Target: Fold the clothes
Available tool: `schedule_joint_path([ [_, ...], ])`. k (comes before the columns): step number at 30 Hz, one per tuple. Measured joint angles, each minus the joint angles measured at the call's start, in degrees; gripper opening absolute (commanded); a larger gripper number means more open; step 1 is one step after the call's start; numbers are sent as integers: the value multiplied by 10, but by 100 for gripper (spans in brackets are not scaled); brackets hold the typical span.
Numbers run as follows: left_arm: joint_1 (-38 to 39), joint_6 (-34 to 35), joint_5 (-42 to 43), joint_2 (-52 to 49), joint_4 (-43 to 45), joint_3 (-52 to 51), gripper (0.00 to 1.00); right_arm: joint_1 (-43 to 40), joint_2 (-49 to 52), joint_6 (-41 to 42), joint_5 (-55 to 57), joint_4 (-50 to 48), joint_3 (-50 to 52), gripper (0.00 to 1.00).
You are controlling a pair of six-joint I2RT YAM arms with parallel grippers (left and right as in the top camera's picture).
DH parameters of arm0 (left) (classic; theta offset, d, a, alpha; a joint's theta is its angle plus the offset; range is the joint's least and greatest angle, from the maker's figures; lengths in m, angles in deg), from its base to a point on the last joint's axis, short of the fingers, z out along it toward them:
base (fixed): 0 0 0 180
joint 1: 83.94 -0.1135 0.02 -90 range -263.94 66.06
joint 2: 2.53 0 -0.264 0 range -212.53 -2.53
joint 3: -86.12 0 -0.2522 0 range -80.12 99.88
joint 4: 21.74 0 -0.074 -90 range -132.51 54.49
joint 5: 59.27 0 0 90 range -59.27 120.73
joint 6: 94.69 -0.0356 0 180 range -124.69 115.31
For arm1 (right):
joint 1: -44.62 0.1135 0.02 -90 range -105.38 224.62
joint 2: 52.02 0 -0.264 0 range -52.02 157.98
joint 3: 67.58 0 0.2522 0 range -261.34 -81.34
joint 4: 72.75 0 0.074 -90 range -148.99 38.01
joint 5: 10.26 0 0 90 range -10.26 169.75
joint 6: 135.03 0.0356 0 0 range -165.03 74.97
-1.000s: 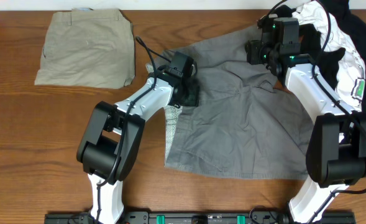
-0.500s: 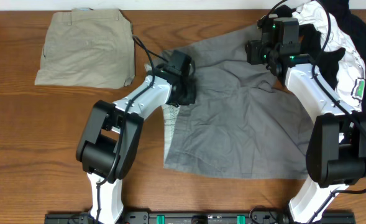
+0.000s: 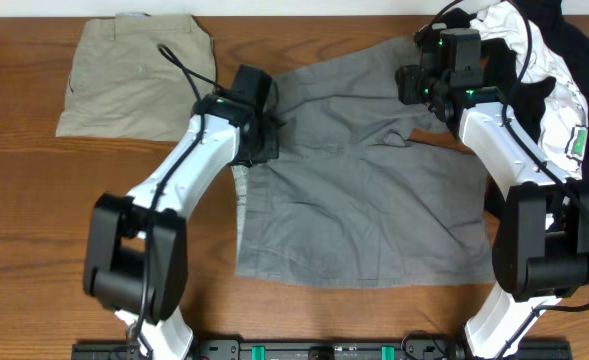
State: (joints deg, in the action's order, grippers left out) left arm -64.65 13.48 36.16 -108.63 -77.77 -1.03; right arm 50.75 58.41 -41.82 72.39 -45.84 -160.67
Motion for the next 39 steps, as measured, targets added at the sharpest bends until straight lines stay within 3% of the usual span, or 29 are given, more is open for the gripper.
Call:
schedule_joint_path([
  [2,0,0,-2,5,-4,0,6,0,2,-2,0,15,0,2],
  [13,0,0,-17,5,-64,0,6,-31,42,62,-59,38,3,1],
  [24,0,20,-94,5,-171,0,7,-40,42,74,-77,75,3,1],
  [26,0,24,-100,5,-171,0,17,-40,42,74,-78,84,3,1],
  [29,0,29,-107,5,-173,0,66,-40,42,75,-79,94,3,1],
  [30,0,28,-109,5,-174,0,77,-40,42,75,-80,94,3,2],
  [31,0,29,-110,5,-173,0,82,-40,42,75,-80,95,3,3],
  [33,0,29,-113,5,-173,0,86,-40,42,76,-84,95,3,10],
  [35,0,30,-115,5,-173,0,88,-40,42,76,-94,95,3,44],
  [39,0,30,-117,6,-183,7,88,-40,42,68,-122,125,0,62],
])
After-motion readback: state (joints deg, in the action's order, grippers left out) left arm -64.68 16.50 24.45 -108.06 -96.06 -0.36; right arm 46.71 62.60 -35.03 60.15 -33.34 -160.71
